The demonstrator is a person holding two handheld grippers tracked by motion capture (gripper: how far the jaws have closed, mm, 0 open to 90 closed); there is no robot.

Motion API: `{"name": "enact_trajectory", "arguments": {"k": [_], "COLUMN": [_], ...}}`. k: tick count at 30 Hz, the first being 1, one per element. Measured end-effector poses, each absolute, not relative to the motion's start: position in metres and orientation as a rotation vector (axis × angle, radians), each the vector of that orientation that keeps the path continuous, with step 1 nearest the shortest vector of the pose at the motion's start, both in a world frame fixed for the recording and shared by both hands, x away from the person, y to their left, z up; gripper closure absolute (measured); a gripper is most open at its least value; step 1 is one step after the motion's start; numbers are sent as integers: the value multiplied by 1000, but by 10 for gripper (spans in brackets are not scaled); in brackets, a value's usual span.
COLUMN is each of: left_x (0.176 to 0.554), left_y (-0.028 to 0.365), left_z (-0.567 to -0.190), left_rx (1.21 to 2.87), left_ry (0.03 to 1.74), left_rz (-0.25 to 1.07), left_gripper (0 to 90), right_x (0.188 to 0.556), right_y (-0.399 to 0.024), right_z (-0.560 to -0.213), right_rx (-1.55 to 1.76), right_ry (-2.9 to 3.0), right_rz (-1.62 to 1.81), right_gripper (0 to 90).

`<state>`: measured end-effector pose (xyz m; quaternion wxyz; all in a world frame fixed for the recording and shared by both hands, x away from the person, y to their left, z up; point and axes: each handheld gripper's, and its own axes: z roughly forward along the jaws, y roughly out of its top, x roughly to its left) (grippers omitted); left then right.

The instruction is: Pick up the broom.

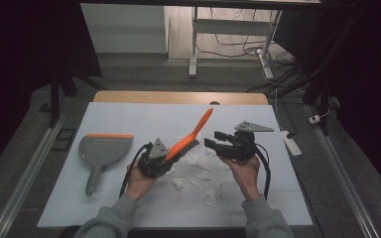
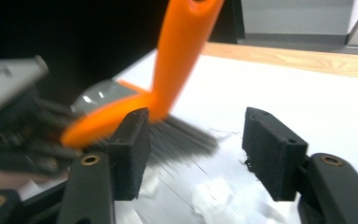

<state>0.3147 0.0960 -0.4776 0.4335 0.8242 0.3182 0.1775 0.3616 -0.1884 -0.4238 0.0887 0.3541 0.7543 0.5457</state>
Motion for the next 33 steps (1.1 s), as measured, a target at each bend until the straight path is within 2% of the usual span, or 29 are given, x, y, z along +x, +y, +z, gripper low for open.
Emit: {"name": "enact_trajectory", "arguments": {"k": [7,16,19,33], "left_x": [316,317,315,311], "left_y": [106,110,107,88], "left_z": [-467,-459,-461,-466], "left_rx": [2098,2178,2213,2390], "left_ry": [761,705,687,587], "left_rz": [417,374,354,320], "left_gripper": [802,803,803,803], "right_x": [360,350,339,322], "right_y": [-190,-191,-184,-156], "right_z": [-423,-414,-406,-403], "right_rx": [944,754,598,385], "right_ry": [2323,2459,2507,2576], "right_rz": [1574,1466,1352,1191], "right_gripper": [354,362,360,350]}}
